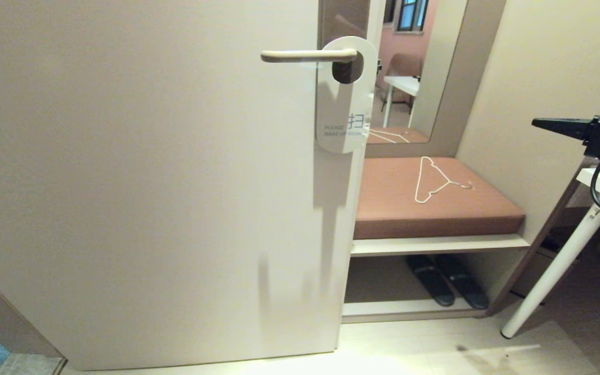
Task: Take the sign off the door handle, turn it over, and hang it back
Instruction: Take down the sign
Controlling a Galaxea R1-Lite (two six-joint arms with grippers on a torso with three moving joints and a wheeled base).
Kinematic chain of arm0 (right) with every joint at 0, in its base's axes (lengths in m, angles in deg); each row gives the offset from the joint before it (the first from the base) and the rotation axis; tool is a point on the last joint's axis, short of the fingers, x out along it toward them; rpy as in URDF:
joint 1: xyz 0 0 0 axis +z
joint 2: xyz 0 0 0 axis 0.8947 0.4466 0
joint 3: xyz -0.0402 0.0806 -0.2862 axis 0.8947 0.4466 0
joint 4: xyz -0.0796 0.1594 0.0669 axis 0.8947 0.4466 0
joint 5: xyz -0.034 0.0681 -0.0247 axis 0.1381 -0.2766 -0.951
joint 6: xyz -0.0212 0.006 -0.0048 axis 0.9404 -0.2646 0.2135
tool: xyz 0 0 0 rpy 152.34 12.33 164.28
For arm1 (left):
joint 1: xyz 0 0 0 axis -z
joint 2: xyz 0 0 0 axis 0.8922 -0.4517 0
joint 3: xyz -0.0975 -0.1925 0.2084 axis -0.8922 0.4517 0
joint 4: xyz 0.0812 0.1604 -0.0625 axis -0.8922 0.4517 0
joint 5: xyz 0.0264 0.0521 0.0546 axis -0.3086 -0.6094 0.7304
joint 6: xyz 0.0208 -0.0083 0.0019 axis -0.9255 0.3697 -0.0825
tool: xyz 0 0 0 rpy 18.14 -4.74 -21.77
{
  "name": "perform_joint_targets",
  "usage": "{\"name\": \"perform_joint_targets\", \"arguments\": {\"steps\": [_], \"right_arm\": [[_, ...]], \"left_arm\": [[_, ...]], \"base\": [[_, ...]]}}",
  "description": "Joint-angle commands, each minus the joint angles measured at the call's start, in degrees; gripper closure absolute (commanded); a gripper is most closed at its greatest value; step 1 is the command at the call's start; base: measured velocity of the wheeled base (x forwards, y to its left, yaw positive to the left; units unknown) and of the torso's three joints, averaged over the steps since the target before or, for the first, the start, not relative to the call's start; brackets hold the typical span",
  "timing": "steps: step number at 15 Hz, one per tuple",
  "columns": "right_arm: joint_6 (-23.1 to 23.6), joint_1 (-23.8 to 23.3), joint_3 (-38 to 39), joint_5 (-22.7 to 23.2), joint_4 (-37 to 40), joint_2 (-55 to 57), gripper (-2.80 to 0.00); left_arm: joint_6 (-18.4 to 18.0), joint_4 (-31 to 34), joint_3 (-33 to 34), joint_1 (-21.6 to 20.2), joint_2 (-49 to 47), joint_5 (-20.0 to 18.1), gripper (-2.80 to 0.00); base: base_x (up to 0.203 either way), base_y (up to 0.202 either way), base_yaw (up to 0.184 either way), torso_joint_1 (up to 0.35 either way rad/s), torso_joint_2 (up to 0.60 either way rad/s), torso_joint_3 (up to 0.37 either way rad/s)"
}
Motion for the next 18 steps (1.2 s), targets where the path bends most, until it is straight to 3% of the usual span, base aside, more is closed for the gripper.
{"name": "perform_joint_targets", "arguments": {"steps": [1,4,7,12,18], "right_arm": [[-0.1,2.2,-4.2,6.2,0.1,5.5,0.0],[-0.1,5.6,-6.1,12.2,0.1,7.1,0.0],[-0.5,9.0,-8.9,14.9,0.1,8.1,0.0],[-1.5,17.2,-11.5,15.8,-0.1,8.1,0.0],[-3.8,26.7,-22.0,15.7,-0.1,13.2,0.0]], "left_arm": [[0.0,0.0,0.0,0.0,0.0,0.1,0.0],[0.0,0.0,0.0,0.0,0.0,0.1,0.0],[0.0,0.0,0.0,0.0,0.0,0.0,0.0],[0.0,0.0,0.0,0.0,0.0,0.1,0.0],[0.0,0.0,0.0,0.0,0.0,0.1,0.0]], "base": [[0.0,0.0,0.0,0.0,0.0,0.0],[0.0,0.0,0.0,0.0,0.0,0.0],[0.0,0.0,0.0,0.0,0.0,0.0],[0.0,0.0,0.0,0.0,0.0,0.0],[0.0,0.0,0.0,0.0,0.0,0.0]]}}
